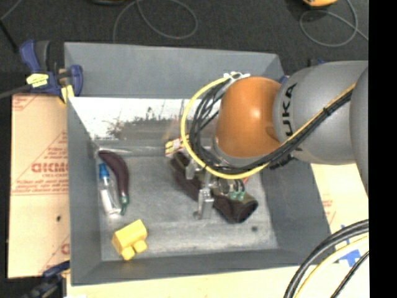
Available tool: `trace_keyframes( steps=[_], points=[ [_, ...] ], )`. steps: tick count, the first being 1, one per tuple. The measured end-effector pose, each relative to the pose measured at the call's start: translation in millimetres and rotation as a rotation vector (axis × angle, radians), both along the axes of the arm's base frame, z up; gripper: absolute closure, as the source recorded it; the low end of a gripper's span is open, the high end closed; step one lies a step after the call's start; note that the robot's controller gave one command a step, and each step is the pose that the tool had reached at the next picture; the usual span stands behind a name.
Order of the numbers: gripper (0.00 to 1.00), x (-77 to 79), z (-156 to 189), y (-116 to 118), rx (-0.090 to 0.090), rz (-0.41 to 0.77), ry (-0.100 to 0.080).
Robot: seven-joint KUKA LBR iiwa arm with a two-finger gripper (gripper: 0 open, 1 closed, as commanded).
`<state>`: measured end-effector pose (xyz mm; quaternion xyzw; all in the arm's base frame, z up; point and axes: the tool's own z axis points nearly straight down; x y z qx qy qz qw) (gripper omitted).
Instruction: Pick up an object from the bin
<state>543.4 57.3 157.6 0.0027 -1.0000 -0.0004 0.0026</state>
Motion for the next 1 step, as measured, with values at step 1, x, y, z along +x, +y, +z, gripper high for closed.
trace_keyframes(
  steps=[1],
  points=[
    [0.0,1.5,4.5,-0.2,0.001,-0.001,-0.007]
  ],
)
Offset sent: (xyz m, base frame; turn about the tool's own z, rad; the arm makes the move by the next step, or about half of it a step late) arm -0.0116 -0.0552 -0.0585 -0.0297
